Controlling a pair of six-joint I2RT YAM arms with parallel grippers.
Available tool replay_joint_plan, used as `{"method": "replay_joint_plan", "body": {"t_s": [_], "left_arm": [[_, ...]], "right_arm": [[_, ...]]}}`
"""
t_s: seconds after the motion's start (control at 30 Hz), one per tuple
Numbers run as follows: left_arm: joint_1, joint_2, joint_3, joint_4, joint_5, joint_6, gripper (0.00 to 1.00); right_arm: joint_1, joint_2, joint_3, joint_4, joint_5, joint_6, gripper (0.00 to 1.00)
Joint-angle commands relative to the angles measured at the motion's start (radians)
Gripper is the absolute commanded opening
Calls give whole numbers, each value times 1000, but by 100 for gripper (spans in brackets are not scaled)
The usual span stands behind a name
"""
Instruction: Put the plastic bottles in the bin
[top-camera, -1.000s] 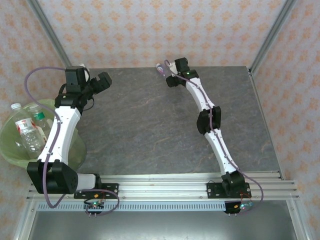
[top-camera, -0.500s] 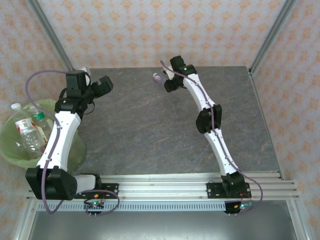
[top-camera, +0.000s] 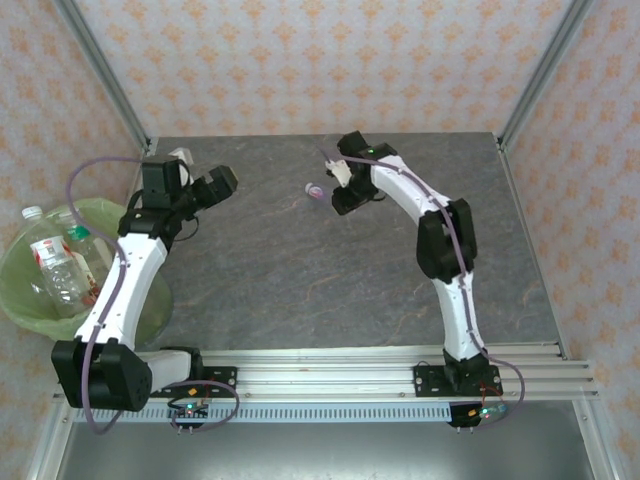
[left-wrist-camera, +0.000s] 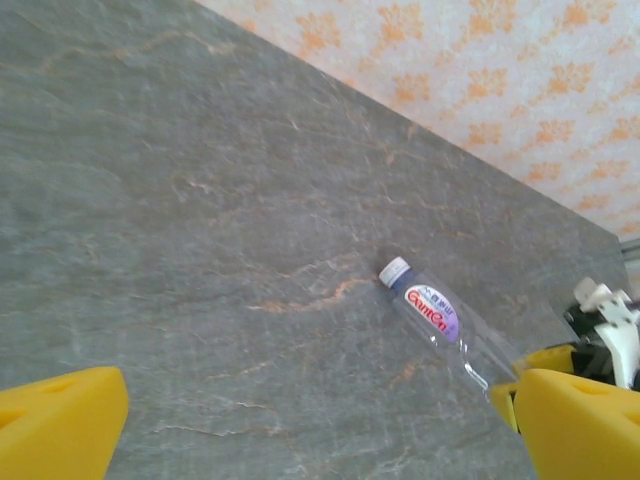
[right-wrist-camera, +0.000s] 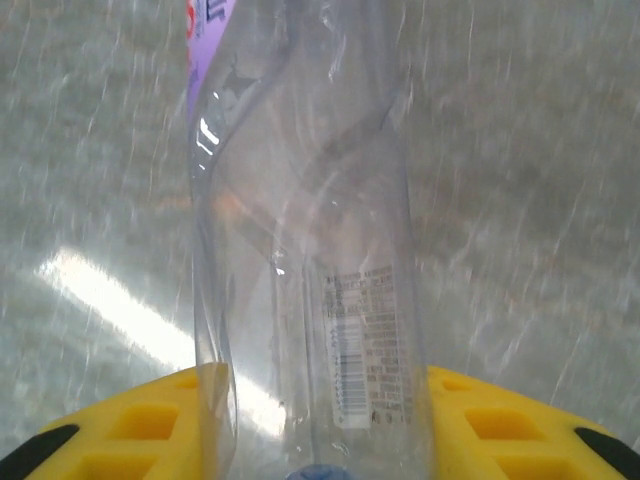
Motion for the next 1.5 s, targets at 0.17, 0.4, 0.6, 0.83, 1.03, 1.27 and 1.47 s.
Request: {"method": "replay_joint_plan", "body": {"t_s": [0.17, 0.4, 0.6, 0.83, 1.03, 1.27, 1.47], "left_arm": [[-60, 81, 19, 65, 37, -73, 100], [-108, 124, 8, 81, 54, -109, 100], [-156, 185, 8, 167, 101, -186, 100], [-218, 276, 21, 328, 154, -302, 100], [-292, 318, 74, 370, 166, -326, 100], [-352, 352, 105, 432, 223, -340, 100], [-401, 375, 154, 421, 230, -295, 100]], "right_arm": [[-1, -309, -459, 339, 1, 141, 42], [-1, -510, -768, 599, 18, 250, 41], [-1, -624, -955, 825, -16, 339, 40], [0, -704, -1096, 1086, -50, 453, 40], [0, -747, -1141, 1174, -99, 490, 40], [-1, -784, -1177, 1278, -226, 531, 40], [15, -777, -1175, 1370, -304, 572, 40]]}}
